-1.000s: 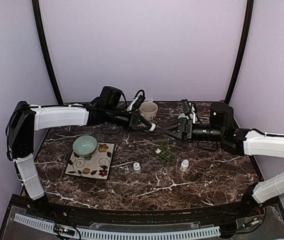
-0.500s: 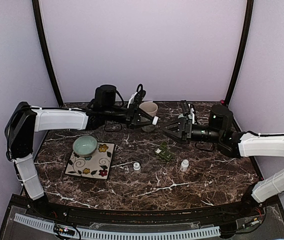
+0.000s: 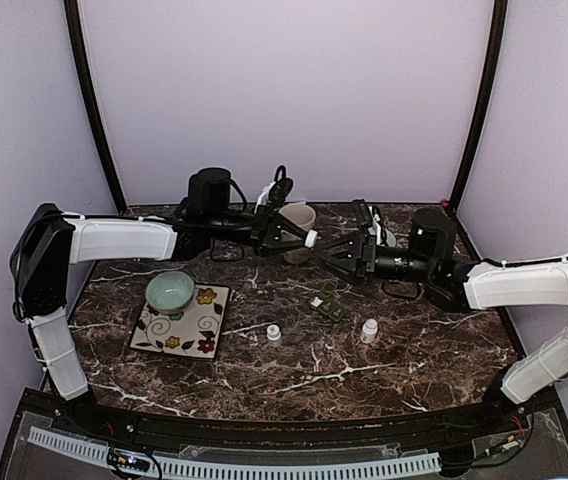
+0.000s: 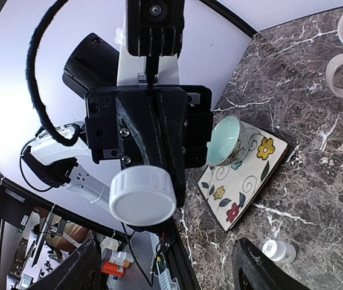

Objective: Sort the pills into containers
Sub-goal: Pass from the left arm to the right

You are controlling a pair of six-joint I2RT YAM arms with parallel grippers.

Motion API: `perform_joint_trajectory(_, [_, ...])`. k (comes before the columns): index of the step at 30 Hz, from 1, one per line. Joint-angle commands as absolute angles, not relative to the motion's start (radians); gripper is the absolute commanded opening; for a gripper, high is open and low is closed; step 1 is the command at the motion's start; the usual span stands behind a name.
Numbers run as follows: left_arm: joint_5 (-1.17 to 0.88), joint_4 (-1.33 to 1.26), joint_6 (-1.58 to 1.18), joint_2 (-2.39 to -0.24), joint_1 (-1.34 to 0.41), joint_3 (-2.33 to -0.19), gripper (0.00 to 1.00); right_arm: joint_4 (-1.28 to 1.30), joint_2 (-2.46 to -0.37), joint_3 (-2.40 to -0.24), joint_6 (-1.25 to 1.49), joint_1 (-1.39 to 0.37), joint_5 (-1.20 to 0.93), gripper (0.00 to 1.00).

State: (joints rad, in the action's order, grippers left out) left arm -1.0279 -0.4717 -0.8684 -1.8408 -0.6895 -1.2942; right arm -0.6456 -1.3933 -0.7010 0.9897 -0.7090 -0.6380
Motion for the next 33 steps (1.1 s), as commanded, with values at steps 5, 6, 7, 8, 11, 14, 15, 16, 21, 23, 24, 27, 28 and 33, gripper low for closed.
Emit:
perform_joint_trajectory(5, [-1.083,-0.476,-0.875,-1.870,-0.697,-1.320,0.00,-0.583,-1.403,-0.804,0.875,-0.697,-0.636,0.72])
perform_joint_trajectory(6, [-1.086,-0.472,-0.880,-1.873,-0.696,-1.324,0.00,-0.538,-1.401,-0.820,0.836,-0.697,-0.630,0.72])
perform_joint_trajectory(7, [-1.087,-0.463,-0.883,-1.878,-0.696,-1.331,0.00,-0.500,-1.400,-0.834,0.802,-0.697,-0.624,0.72])
perform_joint_trajectory(8, [-1.089,-0.456,-0.885,-1.881,-0.696,-1.337,0.00,-0.462,-1.398,-0.849,0.767,-0.697,-0.621,0.72])
perform_joint_trajectory(11, [-1.100,-0.459,-0.911,-1.892,-0.696,-1.352,0.00,-0.354,-1.396,-0.881,0.675,-0.698,-0.598,0.72])
perform_joint_trajectory(14, [-1.102,-0.458,-0.931,-1.896,-0.696,-1.365,0.00,-0.315,-1.396,-0.882,0.634,-0.698,-0.587,0.71])
perform_joint_trajectory(15, [-1.103,-0.457,-0.936,-1.898,-0.697,-1.370,0.00,-0.312,-1.395,-0.877,0.627,-0.699,-0.583,0.71])
perform_joint_trajectory(16, [-1.104,-0.457,-0.945,-1.899,-0.696,-1.375,0.00,-0.313,-1.392,-0.873,0.621,-0.699,-0.577,0.71])
perform_joint_trajectory(21, [-1.114,-0.454,-0.961,-1.905,-0.697,-1.383,0.00,-0.335,-1.383,-0.858,0.611,-0.701,-0.565,0.68])
perform_joint_trajectory(23, [-1.115,-0.449,-0.960,-1.905,-0.697,-1.382,0.00,-0.348,-1.379,-0.855,0.610,-0.703,-0.565,0.66])
perform_joint_trajectory(24, [-1.116,-0.448,-0.961,-1.907,-0.697,-1.380,0.00,-0.351,-1.376,-0.855,0.608,-0.703,-0.565,0.66])
perform_joint_trajectory(27, [-1.128,-0.465,-0.980,-1.911,-0.696,-1.371,0.00,-0.344,-1.366,-0.853,0.589,-0.704,-0.556,0.65])
perform_joint_trajectory(28, [-1.132,-0.470,-0.985,-1.913,-0.697,-1.369,0.00,-0.339,-1.363,-0.855,0.580,-0.705,-0.554,0.65])
perform_joint_trajectory(33, [-1.145,-0.484,-1.006,-1.919,-0.697,-1.366,0.00,-0.323,-1.350,-0.859,0.546,-0.712,-0.545,0.65])
